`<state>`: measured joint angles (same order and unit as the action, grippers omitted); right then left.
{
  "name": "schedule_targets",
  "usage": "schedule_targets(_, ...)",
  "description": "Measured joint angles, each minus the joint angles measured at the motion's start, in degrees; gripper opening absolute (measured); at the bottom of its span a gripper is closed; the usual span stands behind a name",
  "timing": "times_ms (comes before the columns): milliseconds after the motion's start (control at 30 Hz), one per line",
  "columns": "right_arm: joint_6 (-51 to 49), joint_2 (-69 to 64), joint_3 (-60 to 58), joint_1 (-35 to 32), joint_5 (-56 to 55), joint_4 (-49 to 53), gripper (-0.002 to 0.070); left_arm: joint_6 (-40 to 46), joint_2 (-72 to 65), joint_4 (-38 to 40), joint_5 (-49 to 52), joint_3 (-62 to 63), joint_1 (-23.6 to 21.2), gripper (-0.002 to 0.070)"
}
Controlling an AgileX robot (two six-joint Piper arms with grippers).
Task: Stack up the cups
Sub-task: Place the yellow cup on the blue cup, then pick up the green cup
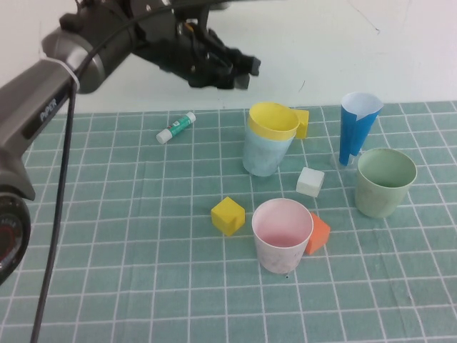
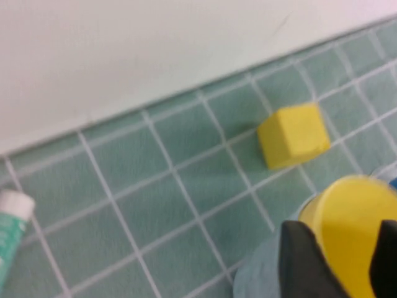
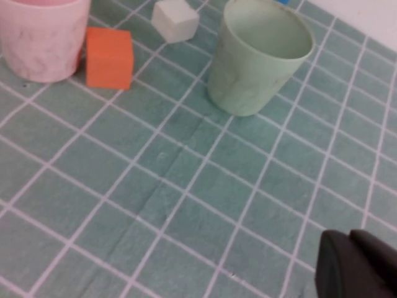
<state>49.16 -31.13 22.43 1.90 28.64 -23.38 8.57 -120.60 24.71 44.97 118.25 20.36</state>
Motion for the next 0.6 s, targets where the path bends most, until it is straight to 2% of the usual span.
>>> schedule_targets(133, 1.0, 0.0, 2.3, 0.0, 3.8, -0.7, -0.0002, -0.5, 2.5, -4.7, 1.7, 3.2, 0.0, 0.0092)
schedule_targets(233, 1.3, 0.0, 5.3, 0.0, 5.5, -1.0, -0.0002, -1.8, 6.3, -11.8, 2.5, 3.7, 0.0, 0.0029)
schedule_targets(433, 1.5, -6.4, 12.8, 0.0, 14.6, -1.1, -0.0002, -7.0, 15.3, -28.2, 3.2, 3.9, -0.1, 0.0004)
schedule_targets(600, 1.6, -17.3, 18.9, 0.0, 19.8, -1.1, -0.0002, -7.6, 21.7, -30.3, 5.2, 4.0, 0.0, 0.0002)
